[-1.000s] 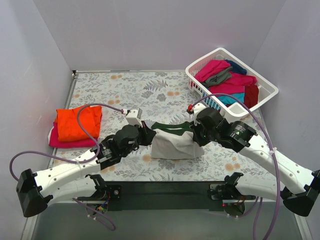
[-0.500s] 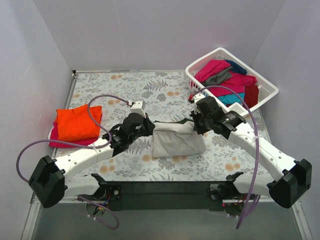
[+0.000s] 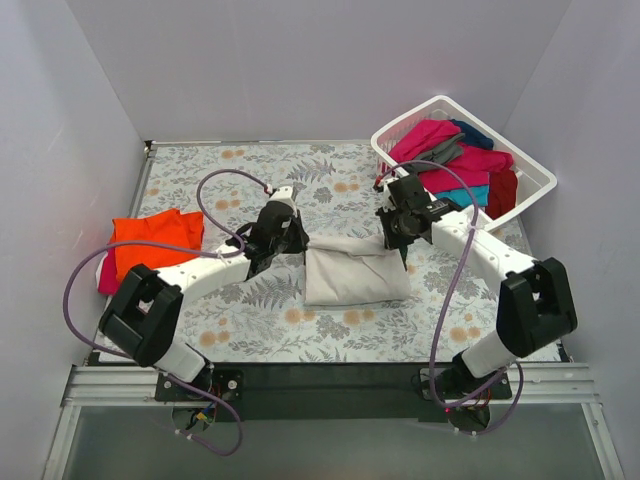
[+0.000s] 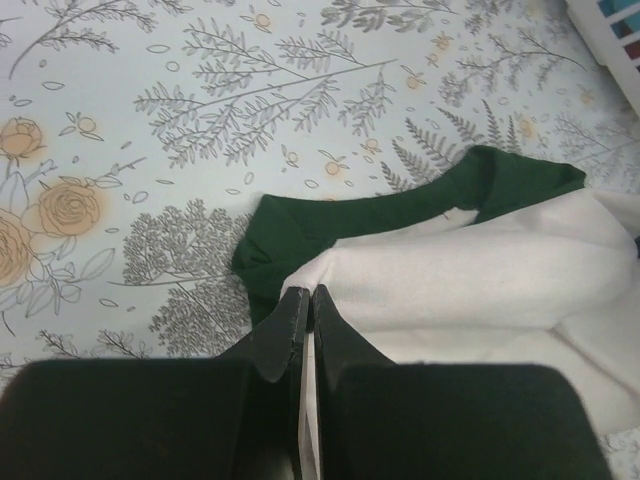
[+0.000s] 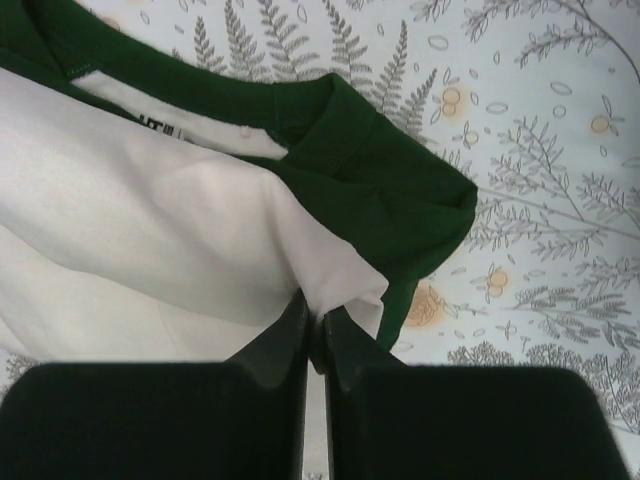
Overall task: Fold and stack the t-shirts
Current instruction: Fold the tshirt, then neatly place the folded tshirt to the corner
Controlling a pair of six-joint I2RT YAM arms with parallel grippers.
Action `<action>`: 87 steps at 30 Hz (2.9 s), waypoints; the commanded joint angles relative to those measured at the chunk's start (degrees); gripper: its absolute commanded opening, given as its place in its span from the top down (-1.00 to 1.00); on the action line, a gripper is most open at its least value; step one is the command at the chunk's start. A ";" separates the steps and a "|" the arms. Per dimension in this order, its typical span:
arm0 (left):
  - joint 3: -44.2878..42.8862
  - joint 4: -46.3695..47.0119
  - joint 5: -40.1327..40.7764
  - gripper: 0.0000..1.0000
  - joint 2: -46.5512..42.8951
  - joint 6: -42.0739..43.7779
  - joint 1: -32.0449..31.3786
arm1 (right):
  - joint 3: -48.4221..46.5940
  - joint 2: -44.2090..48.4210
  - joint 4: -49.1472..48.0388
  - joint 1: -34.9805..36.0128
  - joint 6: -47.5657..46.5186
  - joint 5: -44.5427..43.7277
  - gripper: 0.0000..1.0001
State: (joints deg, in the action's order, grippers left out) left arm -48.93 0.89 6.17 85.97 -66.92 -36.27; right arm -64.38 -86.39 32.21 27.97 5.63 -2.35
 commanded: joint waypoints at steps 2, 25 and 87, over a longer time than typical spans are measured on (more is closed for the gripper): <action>-3.63 1.58 1.03 1.00 2.61 0.66 3.57 | -6.01 -5.53 -6.19 -2.12 -1.59 0.94 0.97; 8.13 -1.24 -10.92 -0.66 -8.37 -9.63 5.60 | 16.12 14.34 -19.81 -1.60 2.98 14.66 -0.22; 6.05 4.59 -6.88 1.00 6.06 -8.25 -2.58 | 18.25 7.11 -20.70 4.55 5.80 6.13 -0.34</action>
State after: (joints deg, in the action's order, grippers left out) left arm -39.70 19.79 -8.23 98.19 -84.25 -39.72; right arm -41.74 -81.91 10.09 32.16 12.19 4.23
